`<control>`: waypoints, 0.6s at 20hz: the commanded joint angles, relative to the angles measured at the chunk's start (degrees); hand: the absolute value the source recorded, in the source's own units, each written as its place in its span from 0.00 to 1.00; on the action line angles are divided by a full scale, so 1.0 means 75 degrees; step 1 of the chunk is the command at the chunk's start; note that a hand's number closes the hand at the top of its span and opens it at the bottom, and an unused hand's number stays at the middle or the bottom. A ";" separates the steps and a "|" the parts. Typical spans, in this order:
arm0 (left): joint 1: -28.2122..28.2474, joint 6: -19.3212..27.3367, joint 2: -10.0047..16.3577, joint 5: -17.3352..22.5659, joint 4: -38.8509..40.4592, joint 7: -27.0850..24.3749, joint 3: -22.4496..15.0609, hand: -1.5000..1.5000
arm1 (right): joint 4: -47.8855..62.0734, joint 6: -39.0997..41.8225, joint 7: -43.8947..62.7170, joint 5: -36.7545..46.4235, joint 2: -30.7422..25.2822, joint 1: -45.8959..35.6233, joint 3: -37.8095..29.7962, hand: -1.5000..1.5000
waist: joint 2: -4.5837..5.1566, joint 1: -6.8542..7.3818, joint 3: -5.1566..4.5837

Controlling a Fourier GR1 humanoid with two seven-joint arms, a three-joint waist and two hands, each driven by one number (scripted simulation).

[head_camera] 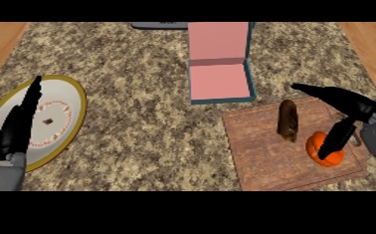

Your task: Pick the sweet potato from the cutting board and place it in the cardboard box

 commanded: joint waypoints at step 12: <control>-0.0412 -0.0452 -0.0310 -0.0476 0.0390 -0.0031 0.0586 0.50 | -0.2470 0.1459 0.0538 0.0024 0.0482 0.0934 -0.1089 0.00 | 0.0004 -0.0055 0.0014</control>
